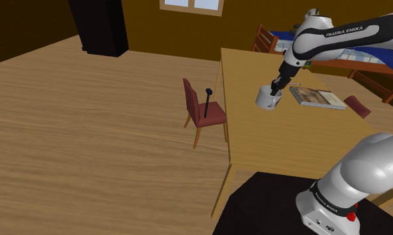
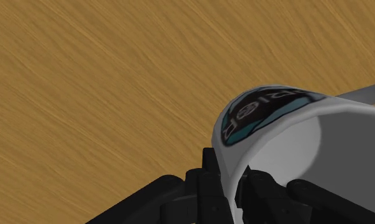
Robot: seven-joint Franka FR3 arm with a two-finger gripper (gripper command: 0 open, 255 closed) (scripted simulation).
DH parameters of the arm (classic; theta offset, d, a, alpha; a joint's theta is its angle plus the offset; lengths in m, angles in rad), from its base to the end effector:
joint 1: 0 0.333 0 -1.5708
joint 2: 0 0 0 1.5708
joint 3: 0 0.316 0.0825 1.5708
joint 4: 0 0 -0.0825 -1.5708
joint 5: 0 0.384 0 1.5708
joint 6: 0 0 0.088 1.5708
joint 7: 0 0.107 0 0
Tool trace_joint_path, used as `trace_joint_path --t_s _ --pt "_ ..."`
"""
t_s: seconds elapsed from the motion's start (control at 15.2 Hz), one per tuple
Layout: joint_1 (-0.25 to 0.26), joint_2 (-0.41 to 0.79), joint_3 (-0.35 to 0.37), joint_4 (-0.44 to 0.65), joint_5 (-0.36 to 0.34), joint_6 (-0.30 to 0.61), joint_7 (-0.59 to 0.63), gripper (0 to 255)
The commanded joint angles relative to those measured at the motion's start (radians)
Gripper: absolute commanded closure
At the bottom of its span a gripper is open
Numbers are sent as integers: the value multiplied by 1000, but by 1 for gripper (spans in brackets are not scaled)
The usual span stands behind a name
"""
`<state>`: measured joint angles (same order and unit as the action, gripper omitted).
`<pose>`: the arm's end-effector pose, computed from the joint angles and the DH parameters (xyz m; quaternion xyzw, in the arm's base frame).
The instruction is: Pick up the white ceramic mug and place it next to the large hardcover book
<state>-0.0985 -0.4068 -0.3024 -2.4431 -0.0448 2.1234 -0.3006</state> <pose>0.3938 -0.1733 0.4501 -0.9981 0.0294 -0.0469 0.0254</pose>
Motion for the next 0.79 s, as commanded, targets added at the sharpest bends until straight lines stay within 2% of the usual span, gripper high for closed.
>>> trace_joint_path --t_s 0.0,0.4,0.73 --pt "-14 29 -40 31 -3 -2 -55 255" --pt "-46 147 -157 154 20 -15 -223 255" --pt "-69 276 -249 287 79 -38 -375 255"
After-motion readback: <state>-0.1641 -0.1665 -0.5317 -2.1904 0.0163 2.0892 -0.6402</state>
